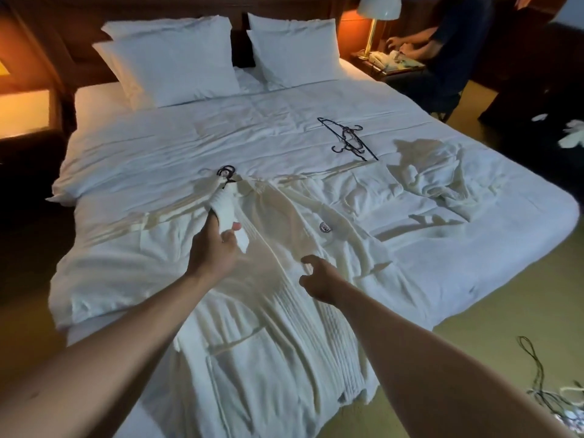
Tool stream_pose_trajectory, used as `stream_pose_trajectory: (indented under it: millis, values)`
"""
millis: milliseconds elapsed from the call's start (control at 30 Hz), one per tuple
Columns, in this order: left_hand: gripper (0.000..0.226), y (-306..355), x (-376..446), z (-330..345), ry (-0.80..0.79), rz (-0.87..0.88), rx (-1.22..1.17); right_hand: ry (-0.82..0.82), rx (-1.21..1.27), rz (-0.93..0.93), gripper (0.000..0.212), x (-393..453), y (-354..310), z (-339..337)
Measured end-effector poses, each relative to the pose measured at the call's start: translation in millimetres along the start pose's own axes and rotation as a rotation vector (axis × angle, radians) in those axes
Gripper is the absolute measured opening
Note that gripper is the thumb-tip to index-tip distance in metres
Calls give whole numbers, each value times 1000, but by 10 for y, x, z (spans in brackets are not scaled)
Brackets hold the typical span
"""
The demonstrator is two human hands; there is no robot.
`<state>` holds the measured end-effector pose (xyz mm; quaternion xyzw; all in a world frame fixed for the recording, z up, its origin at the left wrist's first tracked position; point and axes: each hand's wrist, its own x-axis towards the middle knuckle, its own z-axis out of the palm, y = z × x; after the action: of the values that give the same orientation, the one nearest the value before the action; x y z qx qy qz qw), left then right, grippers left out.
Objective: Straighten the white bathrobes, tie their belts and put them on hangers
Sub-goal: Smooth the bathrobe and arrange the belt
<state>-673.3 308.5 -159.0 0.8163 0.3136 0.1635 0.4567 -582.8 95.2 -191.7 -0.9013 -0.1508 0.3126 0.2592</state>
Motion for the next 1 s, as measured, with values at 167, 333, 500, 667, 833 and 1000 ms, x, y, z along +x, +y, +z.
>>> stream_pose_trajectory:
  millis: [167, 333, 500, 667, 833, 1000]
  values:
    - [51, -97, 99, 272, -106, 97, 166, 30, 46, 35, 52, 232, 179, -257]
    - [60, -77, 244, 764, -281, 133, 294, 86, 75, 64, 44, 524, 469, -481]
    - [56, -45, 454, 1337, -594, -110, 736, 47, 27, 42, 44, 894, 830, -799]
    - [34, 62, 851, 2001, -338, -318, 465, -6, -46, -37, 43, 1583, 1074, -1167]
    - [28, -113, 1407, 2573, -188, -394, 407, -44, -207, -204, 47, 2251, 1261, -1306]
    - [78, -325, 1895, 2829, -94, -700, 25, -30, -273, -300, 56, 2795, 1259, -1170]
